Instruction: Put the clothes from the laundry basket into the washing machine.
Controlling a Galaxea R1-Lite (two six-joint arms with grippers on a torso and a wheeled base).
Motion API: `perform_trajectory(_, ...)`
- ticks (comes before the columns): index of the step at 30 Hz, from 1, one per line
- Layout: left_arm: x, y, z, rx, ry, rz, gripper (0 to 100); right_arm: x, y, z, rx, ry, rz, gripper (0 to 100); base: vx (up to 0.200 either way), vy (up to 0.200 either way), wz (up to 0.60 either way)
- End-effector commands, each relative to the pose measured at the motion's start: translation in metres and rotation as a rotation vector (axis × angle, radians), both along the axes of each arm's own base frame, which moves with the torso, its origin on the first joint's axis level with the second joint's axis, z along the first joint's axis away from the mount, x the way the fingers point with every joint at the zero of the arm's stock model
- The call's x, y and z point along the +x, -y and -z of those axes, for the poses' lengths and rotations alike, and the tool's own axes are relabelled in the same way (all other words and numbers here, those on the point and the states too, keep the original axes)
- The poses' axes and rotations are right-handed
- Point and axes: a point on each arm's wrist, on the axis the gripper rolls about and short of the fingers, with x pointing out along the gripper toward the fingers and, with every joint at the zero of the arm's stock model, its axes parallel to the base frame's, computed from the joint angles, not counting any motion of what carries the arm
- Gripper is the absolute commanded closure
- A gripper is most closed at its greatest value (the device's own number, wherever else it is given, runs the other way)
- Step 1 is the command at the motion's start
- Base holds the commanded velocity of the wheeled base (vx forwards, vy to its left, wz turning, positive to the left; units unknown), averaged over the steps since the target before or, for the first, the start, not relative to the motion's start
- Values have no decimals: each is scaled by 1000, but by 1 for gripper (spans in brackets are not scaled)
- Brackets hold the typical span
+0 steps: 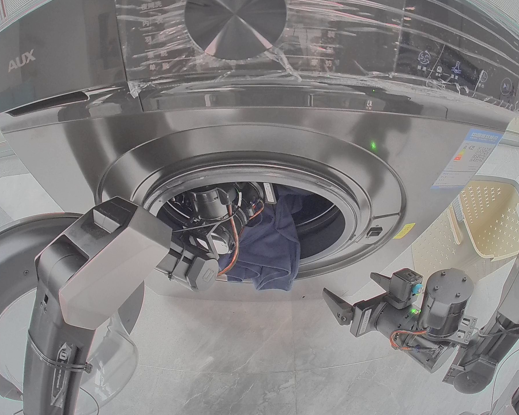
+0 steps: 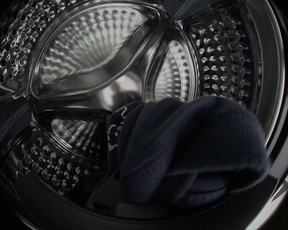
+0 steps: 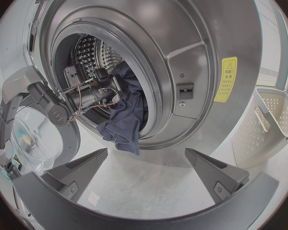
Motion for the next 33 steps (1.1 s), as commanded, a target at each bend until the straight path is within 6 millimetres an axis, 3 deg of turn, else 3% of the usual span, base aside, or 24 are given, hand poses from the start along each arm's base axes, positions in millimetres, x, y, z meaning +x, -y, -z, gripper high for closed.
perform_trajectory(1, 16, 2, -2, -9, 4, -33, 100, 0, 0, 0, 0, 0, -1, 0, 0, 0, 0)
perform_trajectory(5, 27, 1, -8, -19, 13, -58, 100, 0, 0, 0, -1, -1, -1, 0, 0, 0, 0)
perform_trajectory(10, 22, 2, 1, 4, -25, -57, 100, 0, 1, 1, -2, -2, 4, 0, 0, 0, 0)
perform_trajectory(11, 17, 2, -4, 5, -30, -52, 0, 1, 1, 1, -2, -3, 2, 0, 0, 0, 0)
perform_trajectory(16, -1, -4, -16, 41, -92, -35, 0, 0, 1, 1, -2, -4, -2, 0, 0, 0, 0)
perform_trajectory(22, -21, -9, -7, 112, -223, -3, 0, -1, 1, 0, 0, -2, -6, 0, 0, 0, 0)
perform_trajectory(27, -44, -12, 16, 202, -392, 71, 0, -2, 0, 0, 0, -2, -12, 0, 0, 0, 0)
perform_trajectory(33, -50, -14, 39, 251, -471, 81, 0, -1, 0, 0, 1, -1, -13, 0, 0, 0, 0)
